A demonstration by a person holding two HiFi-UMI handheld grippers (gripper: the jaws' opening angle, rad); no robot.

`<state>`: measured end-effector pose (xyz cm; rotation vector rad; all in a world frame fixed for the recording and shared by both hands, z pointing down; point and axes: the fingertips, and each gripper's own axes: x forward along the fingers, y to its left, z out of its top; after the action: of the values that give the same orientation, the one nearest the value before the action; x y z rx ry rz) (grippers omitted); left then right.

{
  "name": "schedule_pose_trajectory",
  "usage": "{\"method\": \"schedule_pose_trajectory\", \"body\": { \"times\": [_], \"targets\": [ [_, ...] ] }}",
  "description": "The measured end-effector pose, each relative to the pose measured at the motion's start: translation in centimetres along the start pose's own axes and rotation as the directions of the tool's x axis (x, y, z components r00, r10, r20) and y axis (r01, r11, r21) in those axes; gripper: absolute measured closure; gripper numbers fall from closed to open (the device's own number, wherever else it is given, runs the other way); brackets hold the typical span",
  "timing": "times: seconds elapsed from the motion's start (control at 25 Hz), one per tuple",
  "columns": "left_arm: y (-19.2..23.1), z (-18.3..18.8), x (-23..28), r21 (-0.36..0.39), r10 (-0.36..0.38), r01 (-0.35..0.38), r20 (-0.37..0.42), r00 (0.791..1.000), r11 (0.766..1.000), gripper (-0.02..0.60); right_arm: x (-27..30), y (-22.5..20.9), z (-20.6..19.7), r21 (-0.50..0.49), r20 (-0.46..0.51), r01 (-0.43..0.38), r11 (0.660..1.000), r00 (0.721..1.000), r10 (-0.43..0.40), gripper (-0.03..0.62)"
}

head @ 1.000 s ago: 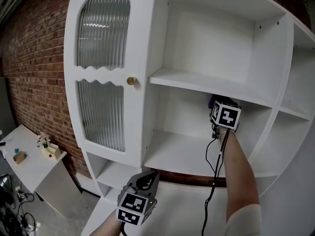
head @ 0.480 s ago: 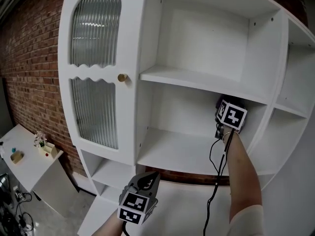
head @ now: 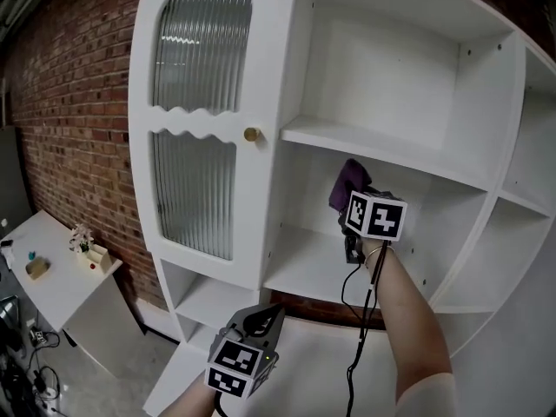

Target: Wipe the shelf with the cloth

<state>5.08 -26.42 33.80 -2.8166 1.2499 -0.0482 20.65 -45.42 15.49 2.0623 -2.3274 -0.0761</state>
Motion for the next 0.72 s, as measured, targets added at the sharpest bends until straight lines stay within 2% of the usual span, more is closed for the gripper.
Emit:
{"method": "schedule_pose_trajectory", "body": {
  "times": [0.16, 0.32, 0.52, 0.72],
  "targets": [
    [1.4, 0.1, -0.9, 0.013, 0.029, -0.029, 0.008, 1.000, 0.999, 0.569, 2.8, 5.1, -1.2, 0.010, -0.038, -0.074, 0.997, 0.996, 0.075, 0.517],
    [3.1, -0.3, -1.1, 0.021, 0.054, -0.054, 0.007, 0.999, 0.998, 0.569, 5.4, 8.3, -2.2, -0.011, -0.054, -0.091, 0.996, 0.995, 0.090, 0.517],
    [4.5, -0.5, -1.1, 0.011, 0.067, -0.067, 0.017, 0.998, 0.998, 0.569, 8.1, 8.6, -3.2, 0.031, -0.074, -0.073, 0.997, 0.994, 0.075, 0.516],
    [4.6, -1.2, -1.3, -0.019, 0.038, -0.037, 0.013, 0.999, 0.999, 0.569, 8.9, 7.6, -4.1, 0.004, -0.076, -0.066, 0.998, 0.995, 0.066, 0.514]
  ]
}}
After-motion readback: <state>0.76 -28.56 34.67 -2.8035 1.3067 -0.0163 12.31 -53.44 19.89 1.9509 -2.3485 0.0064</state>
